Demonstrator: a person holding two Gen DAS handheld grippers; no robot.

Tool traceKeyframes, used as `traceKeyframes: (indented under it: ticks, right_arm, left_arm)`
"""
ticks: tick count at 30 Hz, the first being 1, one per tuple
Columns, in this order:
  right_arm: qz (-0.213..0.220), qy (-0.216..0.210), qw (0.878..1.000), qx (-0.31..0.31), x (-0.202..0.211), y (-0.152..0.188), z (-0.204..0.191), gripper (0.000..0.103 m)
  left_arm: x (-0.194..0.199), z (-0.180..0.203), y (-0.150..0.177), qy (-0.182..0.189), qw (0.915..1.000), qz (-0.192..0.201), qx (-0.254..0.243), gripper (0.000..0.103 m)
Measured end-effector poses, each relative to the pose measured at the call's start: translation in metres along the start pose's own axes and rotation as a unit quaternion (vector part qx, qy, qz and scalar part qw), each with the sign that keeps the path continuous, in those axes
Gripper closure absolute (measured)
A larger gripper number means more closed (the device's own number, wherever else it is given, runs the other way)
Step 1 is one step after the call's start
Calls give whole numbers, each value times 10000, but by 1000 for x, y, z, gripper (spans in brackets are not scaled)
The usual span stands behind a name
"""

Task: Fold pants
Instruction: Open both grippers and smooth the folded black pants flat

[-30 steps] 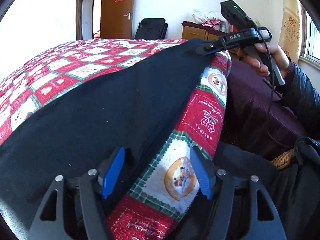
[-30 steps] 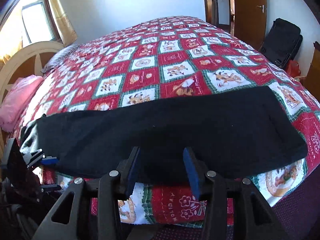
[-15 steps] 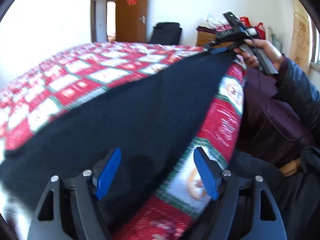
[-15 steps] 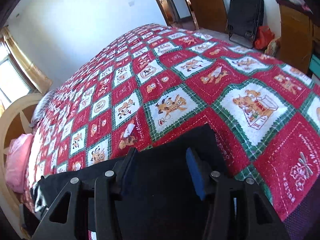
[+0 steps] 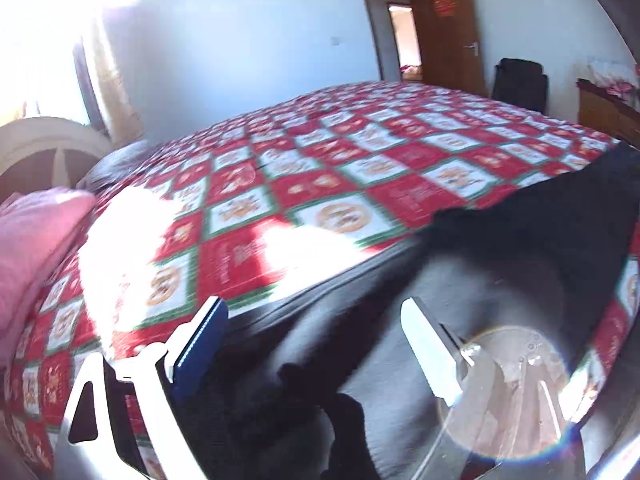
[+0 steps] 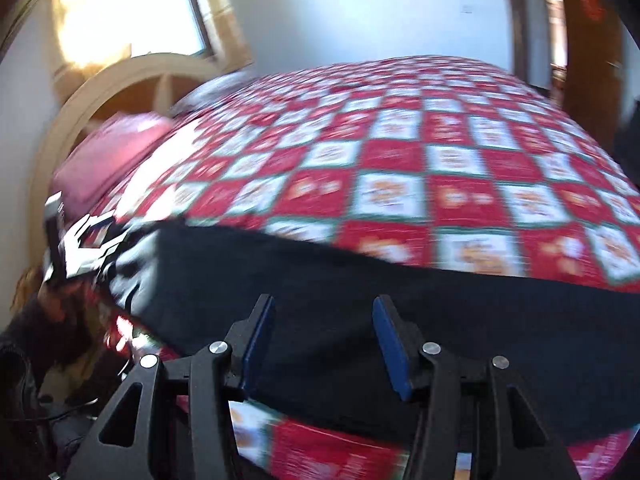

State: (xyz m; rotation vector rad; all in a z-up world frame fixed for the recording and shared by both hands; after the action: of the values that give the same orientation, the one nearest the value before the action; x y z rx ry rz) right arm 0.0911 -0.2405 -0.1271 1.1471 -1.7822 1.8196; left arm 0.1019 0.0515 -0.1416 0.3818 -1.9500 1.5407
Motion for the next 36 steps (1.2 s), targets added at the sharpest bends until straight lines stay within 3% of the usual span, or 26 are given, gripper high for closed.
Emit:
traceKeyframes:
  ticks: [2, 4, 6, 7, 12, 15, 18, 19, 21, 24, 27, 31, 36]
  right_arm:
    - [-212, -160, 9992, 299, -21, 5, -28, 50]
    - [-447, -223, 9972, 556, -39, 13, -46, 50]
    - [-1113, -63, 9901, 847, -65, 30, -61, 50]
    - [-1156, 115, 9878, 1038, -70, 37, -64, 50]
    - [-1174, 363, 9823, 1412, -61, 36, -79, 50]
    - [-770, 191, 9871, 1393, -47, 23, -92, 50]
    - [-438, -142, 9884, 1446, -47, 15, -111, 50]
    - [-524, -173, 9869, 1518, -56, 18, -114, 49]
    - [-1036, 150, 9815, 1606, -85, 30, -116, 49]
    - [-816, 229, 9794, 1831, -78, 35, -120, 49]
    - [-779, 394, 9796, 1812, -64, 34, -110, 49]
    - [-528, 758, 9849, 1463, -41, 29, -83, 49]
    - [-370, 1353, 9848, 1021, -30, 18, -44, 49]
  left_arm:
    - [-11, -28, 10, -179, 9995, -116, 220, 10]
    - [-21, -44, 18, -28, 9985, -182, 512, 1]
    - [-25, -52, 23, 102, 9975, -102, 686, 0]
    - [-25, -51, 23, 100, 9975, -57, 691, 0]
    - [-28, -57, 19, 204, 9967, -57, 781, 0]
    - [-33, -68, 21, 572, 9933, -78, 997, 0]
    - [-34, -64, 20, 522, 9945, -74, 908, 0]
    - [-34, -63, 21, 521, 9946, -73, 899, 0]
    - [-33, -65, 20, 545, 9935, -94, 997, 0]
    - [-21, -57, 18, 192, 9964, -54, 821, 0]
    - [3, -41, 13, 10, 9972, 235, 714, 0]
    - [31, -15, -1, 327, 9942, 605, 822, 0]
    - [32, 32, -14, 801, 9920, 650, 730, 0]
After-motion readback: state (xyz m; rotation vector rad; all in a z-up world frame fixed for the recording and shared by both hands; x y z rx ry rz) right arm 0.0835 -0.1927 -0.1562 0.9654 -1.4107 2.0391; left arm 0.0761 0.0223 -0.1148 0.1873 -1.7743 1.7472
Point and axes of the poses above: each gripper's, at about its wrist camera, not at the fingertips, and x roughly against the way its jaws point, z to its right, y to its underside, the point moved 3 cm from there along -x, roughly the way its jaws point, and after that the axes turned 6 degrees about y, right-handed, at the moved point
